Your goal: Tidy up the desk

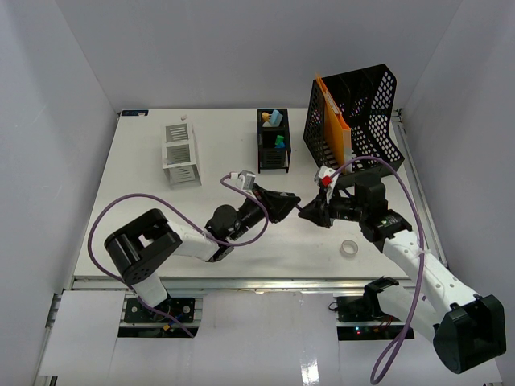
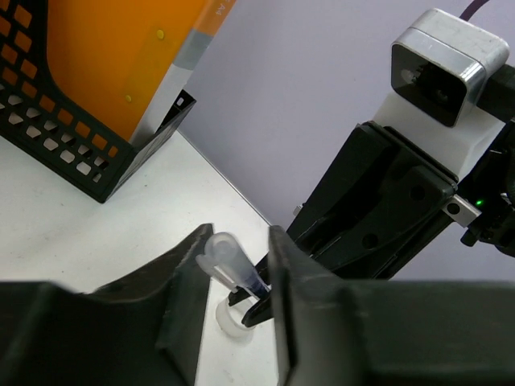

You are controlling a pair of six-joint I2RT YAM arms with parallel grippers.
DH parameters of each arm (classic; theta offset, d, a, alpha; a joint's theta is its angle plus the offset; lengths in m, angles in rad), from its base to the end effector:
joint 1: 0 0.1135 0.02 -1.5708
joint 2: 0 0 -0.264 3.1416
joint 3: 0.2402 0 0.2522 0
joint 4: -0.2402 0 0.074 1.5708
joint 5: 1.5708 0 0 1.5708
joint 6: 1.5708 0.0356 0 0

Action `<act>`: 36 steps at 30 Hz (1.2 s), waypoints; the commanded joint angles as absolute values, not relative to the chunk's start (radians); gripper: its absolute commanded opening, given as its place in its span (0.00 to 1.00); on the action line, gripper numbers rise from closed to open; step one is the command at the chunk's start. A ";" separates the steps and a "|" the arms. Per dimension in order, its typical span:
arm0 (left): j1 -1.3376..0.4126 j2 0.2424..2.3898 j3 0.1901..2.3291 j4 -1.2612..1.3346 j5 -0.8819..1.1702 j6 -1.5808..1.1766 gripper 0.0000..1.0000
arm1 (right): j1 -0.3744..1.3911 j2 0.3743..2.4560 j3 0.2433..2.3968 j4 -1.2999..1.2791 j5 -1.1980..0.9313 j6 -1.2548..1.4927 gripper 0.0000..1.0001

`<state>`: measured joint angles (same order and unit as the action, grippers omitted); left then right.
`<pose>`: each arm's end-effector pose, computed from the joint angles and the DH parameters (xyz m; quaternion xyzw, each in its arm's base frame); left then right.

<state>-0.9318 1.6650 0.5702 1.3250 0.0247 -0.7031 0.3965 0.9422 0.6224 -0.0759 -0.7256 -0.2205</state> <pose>0.1884 -0.2551 0.2111 0.0805 0.6160 -0.5768 0.5304 0.1837 0.1025 0.2682 -0.4237 0.6817 0.3398 0.4903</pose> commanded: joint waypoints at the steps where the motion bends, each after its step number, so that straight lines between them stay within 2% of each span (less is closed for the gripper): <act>1: -0.937 1.665 0.587 1.713 0.035 -0.717 0.31 | 0.393 0.946 0.623 -0.033 -0.763 -0.237 0.08; 4: -0.937 1.662 0.584 1.705 0.040 -0.721 0.26 | 0.396 0.954 0.626 -0.031 -0.765 -0.241 0.08; 7: -0.936 1.654 0.576 1.701 0.047 -0.721 0.18 | 0.394 0.966 0.632 -0.031 -0.778 -0.246 0.13; 9: -0.936 1.650 0.568 1.704 0.046 -0.720 0.11 | 0.394 0.970 0.637 -0.033 -0.790 -0.251 0.24; 11: -0.937 1.639 0.562 1.704 0.046 -0.718 0.01 | 0.394 0.975 0.641 -0.041 -0.796 -0.259 0.48; 14: -0.937 1.615 0.544 1.673 0.045 -0.704 0.00 | 0.393 0.967 0.644 -0.041 -0.801 -0.271 0.73; 20: -0.936 1.443 0.467 1.455 0.007 -0.610 0.00 | 0.384 0.919 0.636 -0.052 -0.784 -0.302 0.95; 22: -0.930 1.360 0.432 1.292 -0.044 -0.555 0.00 | 0.362 0.887 0.628 -0.063 -0.786 -0.317 0.98; 25: -0.908 1.129 0.436 0.964 -0.131 -0.464 0.00 | 0.321 0.831 0.613 -0.104 -0.843 -0.400 0.94; 29: -0.832 0.941 0.558 0.395 -0.260 -0.376 0.00 | 0.253 0.759 0.563 -0.157 -0.928 -0.489 0.93; 33: -0.670 0.883 0.713 0.058 -0.290 -0.294 0.00 | 0.148 0.729 0.521 -0.139 -1.015 -0.476 0.93; 36: -0.529 0.933 0.804 -0.072 -0.276 -0.233 0.00 | 0.114 0.733 0.516 -0.139 -1.041 -0.466 0.93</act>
<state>-0.6759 0.8907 0.6868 0.3263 -0.2340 -0.3566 0.1568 0.7349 0.5241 -0.1332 -0.9488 -0.4504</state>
